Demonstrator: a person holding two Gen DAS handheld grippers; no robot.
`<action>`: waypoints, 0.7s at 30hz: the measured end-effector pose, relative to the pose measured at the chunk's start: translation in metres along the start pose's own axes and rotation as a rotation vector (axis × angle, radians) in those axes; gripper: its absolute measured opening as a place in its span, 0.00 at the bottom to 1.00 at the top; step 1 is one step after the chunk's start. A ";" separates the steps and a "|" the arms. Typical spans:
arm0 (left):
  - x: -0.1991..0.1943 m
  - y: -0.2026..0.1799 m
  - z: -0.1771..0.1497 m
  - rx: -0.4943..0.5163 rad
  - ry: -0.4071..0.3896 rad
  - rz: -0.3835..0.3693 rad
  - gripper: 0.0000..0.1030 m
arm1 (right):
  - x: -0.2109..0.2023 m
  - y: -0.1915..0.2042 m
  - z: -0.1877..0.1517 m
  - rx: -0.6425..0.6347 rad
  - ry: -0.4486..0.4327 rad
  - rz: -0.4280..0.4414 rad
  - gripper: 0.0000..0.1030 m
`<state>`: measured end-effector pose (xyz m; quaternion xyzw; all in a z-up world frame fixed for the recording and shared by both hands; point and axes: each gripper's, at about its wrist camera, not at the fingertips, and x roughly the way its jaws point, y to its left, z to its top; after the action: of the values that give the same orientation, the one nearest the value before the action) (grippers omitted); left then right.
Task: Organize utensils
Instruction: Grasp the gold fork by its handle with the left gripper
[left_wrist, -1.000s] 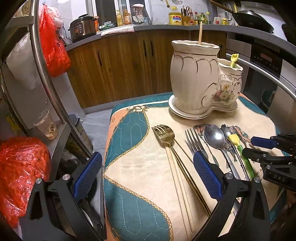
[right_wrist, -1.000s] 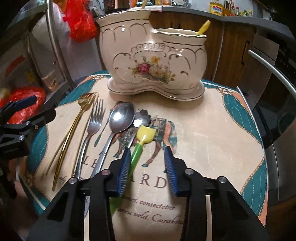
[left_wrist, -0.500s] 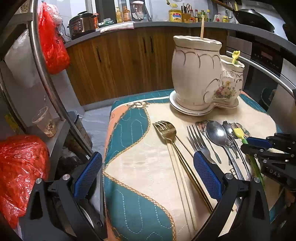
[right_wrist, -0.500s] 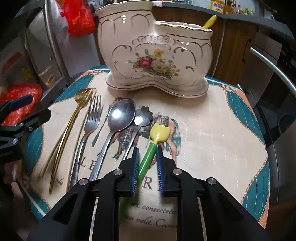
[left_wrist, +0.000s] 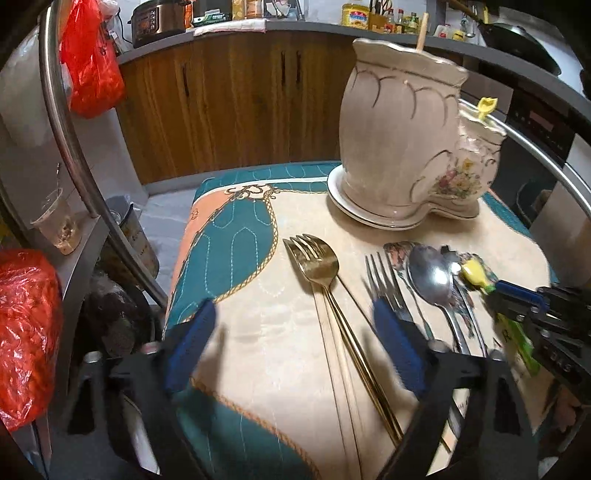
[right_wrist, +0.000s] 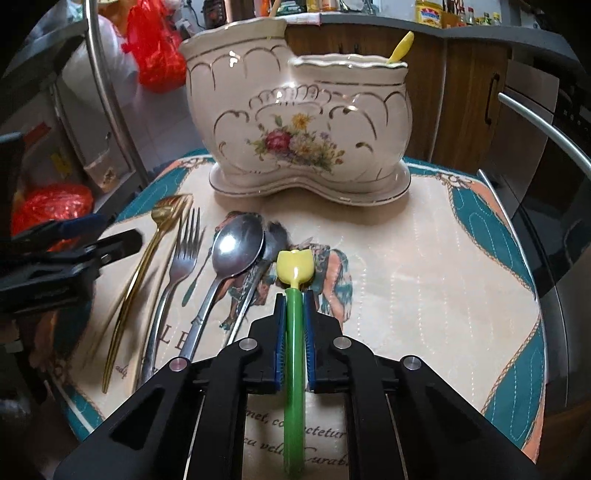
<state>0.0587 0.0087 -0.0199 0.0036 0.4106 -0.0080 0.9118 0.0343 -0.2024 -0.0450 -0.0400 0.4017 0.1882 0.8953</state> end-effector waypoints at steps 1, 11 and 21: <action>0.004 -0.001 0.001 0.001 0.010 0.000 0.67 | -0.001 -0.001 0.000 0.001 -0.001 0.005 0.10; 0.027 -0.017 0.012 0.029 0.055 -0.013 0.31 | -0.003 -0.009 0.003 0.003 -0.011 0.031 0.10; 0.029 -0.006 0.018 -0.022 0.042 -0.033 0.25 | -0.008 -0.014 0.003 0.005 -0.036 0.038 0.10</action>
<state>0.0912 0.0018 -0.0302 -0.0132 0.4298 -0.0184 0.9026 0.0369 -0.2168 -0.0385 -0.0267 0.3867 0.2047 0.8988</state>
